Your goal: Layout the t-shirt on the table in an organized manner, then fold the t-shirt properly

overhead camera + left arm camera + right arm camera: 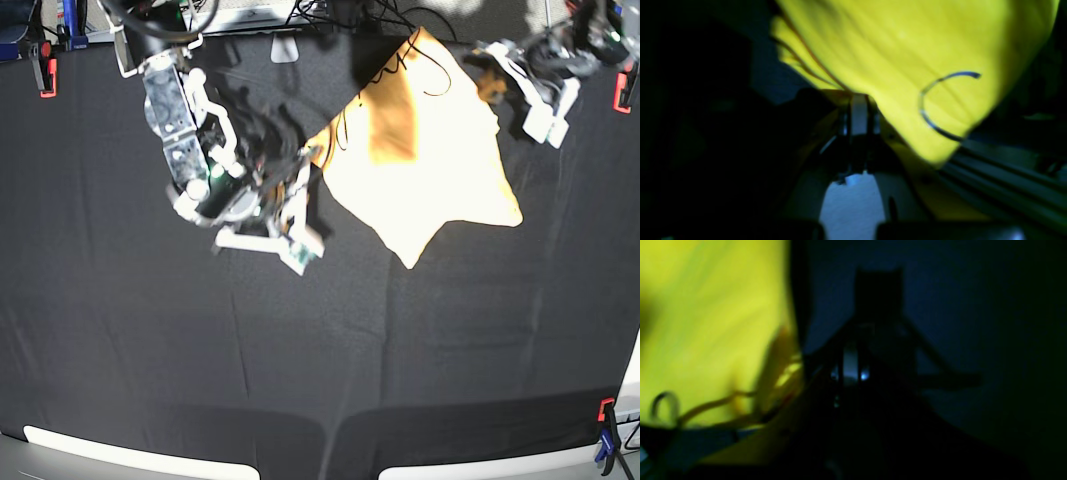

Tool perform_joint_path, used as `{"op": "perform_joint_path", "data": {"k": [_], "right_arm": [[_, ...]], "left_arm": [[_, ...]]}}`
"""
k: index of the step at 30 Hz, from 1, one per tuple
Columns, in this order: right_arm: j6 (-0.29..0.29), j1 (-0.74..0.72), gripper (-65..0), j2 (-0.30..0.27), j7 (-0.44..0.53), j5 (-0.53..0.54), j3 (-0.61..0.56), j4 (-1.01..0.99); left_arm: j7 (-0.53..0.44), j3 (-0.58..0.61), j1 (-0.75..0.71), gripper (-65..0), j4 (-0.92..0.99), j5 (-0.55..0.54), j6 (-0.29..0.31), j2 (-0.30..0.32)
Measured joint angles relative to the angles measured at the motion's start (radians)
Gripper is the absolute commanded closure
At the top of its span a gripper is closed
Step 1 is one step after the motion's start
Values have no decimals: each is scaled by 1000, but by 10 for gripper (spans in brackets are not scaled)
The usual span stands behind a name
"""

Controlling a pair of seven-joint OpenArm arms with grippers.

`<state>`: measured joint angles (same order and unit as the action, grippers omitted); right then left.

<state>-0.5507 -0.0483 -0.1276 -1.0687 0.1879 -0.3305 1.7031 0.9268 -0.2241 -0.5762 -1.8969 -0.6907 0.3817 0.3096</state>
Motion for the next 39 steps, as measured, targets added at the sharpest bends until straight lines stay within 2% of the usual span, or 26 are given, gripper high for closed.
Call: {"op": "perform_joint_path", "data": {"k": [2, 7, 13, 19, 24, 27, 33, 37, 39], "right_arm": [[-23, 5, 0, 0, -12, 26, -1, 0], [-24, 62, 0, 0, -39, 23, 0, 0], [-25, 148, 0, 0, -48, 24, 5, 20], [-44, 257, 0, -3, 8, 92, 5, 64], [-56, 314, 0, 0, 75, 101, 3, 78], [-64, 316, 0, -1, 76, 100, -33, 78], [-58, 311, 0, 0, 68, 69, -19, 99], [-55, 269, 0, 0, 54, 63, 55, 134], [-44, 227, 0, 0, 51, 55, 90, 134]], "left_arm": [[-50, 0, 6, 0, 1, 24, 1, -29], [-63, 0, 56, 0, 2, 51, -4, -80], [-73, 0, 151, 0, 29, 52, -4, -83], [-90, 1, 265, 0, 231, 52, 9, -85], [-167, 2, 351, 0, 314, 206, 27, -86], [-158, 2, 394, 0, 322, 270, 18, -84], [22, 2, 406, 0, 265, 168, 13, -29], [43, -2, 350, 0, 140, 71, 11, 51], [40, -1, 326, 0, 93, 58, 11, 76]]}}
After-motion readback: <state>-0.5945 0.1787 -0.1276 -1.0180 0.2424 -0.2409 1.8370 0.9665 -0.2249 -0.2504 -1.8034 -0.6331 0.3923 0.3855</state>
